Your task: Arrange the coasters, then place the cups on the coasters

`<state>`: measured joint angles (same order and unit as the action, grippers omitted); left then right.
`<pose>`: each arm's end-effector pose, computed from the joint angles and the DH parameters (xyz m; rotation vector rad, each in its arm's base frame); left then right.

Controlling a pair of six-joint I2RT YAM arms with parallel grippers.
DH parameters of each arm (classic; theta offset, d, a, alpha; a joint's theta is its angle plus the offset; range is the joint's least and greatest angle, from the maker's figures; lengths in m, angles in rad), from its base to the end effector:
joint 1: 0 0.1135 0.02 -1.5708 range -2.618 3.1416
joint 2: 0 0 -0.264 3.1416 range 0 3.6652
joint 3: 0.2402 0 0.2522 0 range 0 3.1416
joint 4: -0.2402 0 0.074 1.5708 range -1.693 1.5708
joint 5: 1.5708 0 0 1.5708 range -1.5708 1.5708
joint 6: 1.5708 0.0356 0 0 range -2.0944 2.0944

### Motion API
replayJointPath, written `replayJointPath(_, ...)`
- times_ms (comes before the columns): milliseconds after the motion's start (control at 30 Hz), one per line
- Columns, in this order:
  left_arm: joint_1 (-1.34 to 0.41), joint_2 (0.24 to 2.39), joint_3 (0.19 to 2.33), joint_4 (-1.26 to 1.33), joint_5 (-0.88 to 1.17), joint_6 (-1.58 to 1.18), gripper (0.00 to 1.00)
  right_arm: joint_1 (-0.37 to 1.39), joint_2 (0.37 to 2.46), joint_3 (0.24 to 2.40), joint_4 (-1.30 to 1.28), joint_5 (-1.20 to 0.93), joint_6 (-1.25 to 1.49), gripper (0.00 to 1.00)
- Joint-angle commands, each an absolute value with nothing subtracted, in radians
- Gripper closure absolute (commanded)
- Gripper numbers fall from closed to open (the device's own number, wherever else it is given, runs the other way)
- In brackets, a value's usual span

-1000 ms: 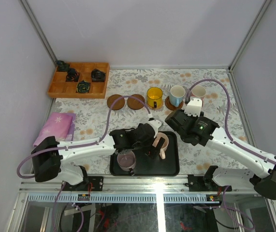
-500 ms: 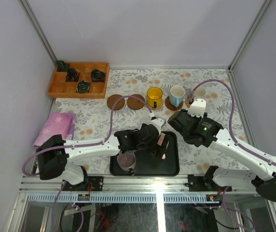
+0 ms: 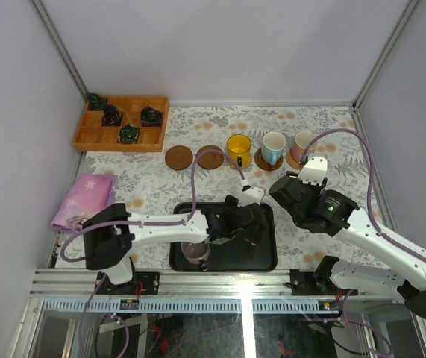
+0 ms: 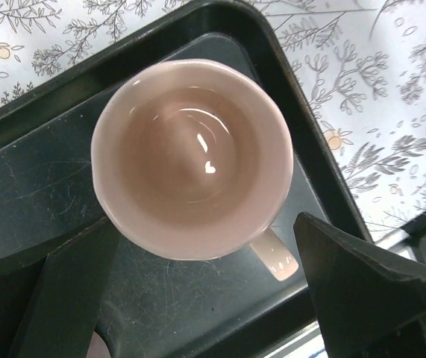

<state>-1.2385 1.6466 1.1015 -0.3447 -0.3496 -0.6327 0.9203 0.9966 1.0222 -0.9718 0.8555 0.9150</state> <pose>0.1251 -0.3252 0.2176 0.5800 2.3659 -0.4386 0.1285 0.1245 0.3224 0.3049 2.1102 -0.0435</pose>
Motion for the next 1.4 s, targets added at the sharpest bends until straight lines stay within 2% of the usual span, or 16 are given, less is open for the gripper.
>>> replayJointPath(0,-1.268,1.705,1.161,-0.442,-0.468,-0.664,0.0,0.914,0.955,1.009,-0.929,0.911,0.906,0.4)
replayJointPath(267,-1.269,1.684,1.114,-0.515,-0.503,-0.694,0.03,0.915,0.944,1.004,-0.895,0.896,0.901,0.4)
replayJointPath(400,-1.268,1.643,1.066,-0.507,-0.523,-0.691,0.14,0.915,0.952,0.999,-0.877,0.887,0.895,0.4)
replayJointPath(467,-1.268,1.635,1.05,-0.496,-0.523,-0.677,0.26,0.914,0.958,0.996,-0.869,0.882,0.894,0.4)
replayJointPath(567,-1.268,1.624,1.027,-0.466,-0.496,-0.652,0.34,0.915,0.967,0.993,-0.865,0.874,0.893,0.4)
replayJointPath(967,-1.266,1.626,1.031,-0.393,-0.412,-0.555,0.4,0.914,0.97,0.98,-0.854,0.864,0.899,0.4)
replayJointPath(1000,-1.266,1.635,1.036,-0.392,-0.407,-0.544,0.44,0.915,0.973,0.98,-0.853,0.864,0.898,0.4)
replayJointPath(1067,-1.264,1.644,1.04,-0.387,-0.393,-0.535,0.45,0.913,0.978,0.983,-0.853,0.864,0.899,0.4)
replayJointPath(1167,-1.26,1.654,1.039,-0.375,-0.365,-0.521,0.52,0.914,0.98,0.985,-0.856,0.864,0.903,0.4)
replayJointPath(1367,-1.246,1.691,1.046,-0.358,-0.344,-0.505,0.53,0.914,0.978,0.981,-0.867,0.864,0.912,0.4)
